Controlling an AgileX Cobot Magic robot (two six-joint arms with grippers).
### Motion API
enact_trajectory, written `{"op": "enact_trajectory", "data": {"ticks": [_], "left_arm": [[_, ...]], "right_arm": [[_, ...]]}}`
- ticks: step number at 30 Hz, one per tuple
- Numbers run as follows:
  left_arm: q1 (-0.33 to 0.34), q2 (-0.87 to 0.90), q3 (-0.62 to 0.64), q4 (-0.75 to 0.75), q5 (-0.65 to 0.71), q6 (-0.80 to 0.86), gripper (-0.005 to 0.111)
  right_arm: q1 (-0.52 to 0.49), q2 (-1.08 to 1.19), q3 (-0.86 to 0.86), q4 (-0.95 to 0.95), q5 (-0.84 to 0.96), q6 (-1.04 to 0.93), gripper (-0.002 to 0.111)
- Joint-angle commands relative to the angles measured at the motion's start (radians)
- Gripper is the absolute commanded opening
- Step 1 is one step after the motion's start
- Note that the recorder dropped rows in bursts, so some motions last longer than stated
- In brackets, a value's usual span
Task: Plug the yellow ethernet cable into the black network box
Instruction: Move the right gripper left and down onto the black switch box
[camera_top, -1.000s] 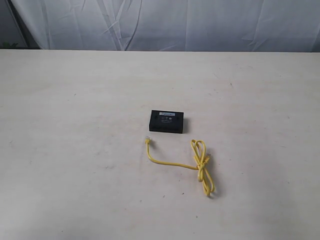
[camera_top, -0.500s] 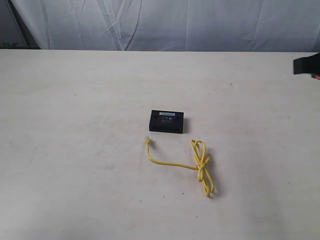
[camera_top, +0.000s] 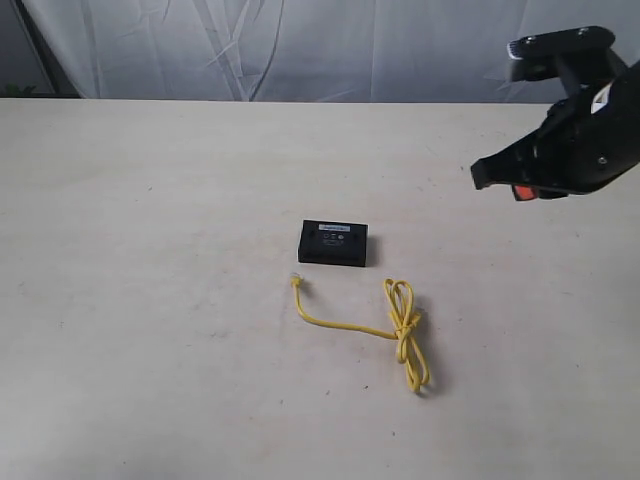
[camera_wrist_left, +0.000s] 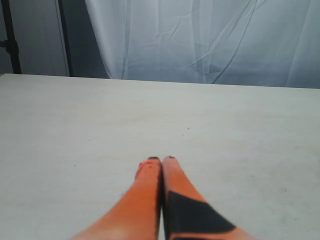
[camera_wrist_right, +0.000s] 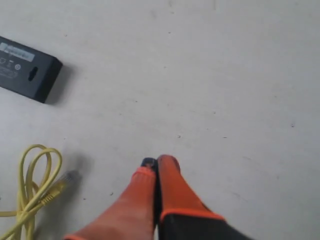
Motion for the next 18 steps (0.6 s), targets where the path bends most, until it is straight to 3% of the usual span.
{"op": "enact_trajectory", "data": {"ticks": [1, 6, 18], "left_arm": [[0.003, -0.006, 0.005, 0.005, -0.014, -0.001, 0.0], [0.003, -0.006, 0.005, 0.005, -0.014, -0.001, 0.0], [0.003, -0.006, 0.005, 0.01, -0.014, -0.001, 0.0]], "right_arm": [[0.051, 0.094, -0.078, 0.001, 0.018, -0.01, -0.001], [0.097, 0.206, -0.166, 0.036, 0.035, -0.058, -0.001], [0.107, 0.445, -0.362, 0.459, 0.095, -0.426, -0.001]]}}
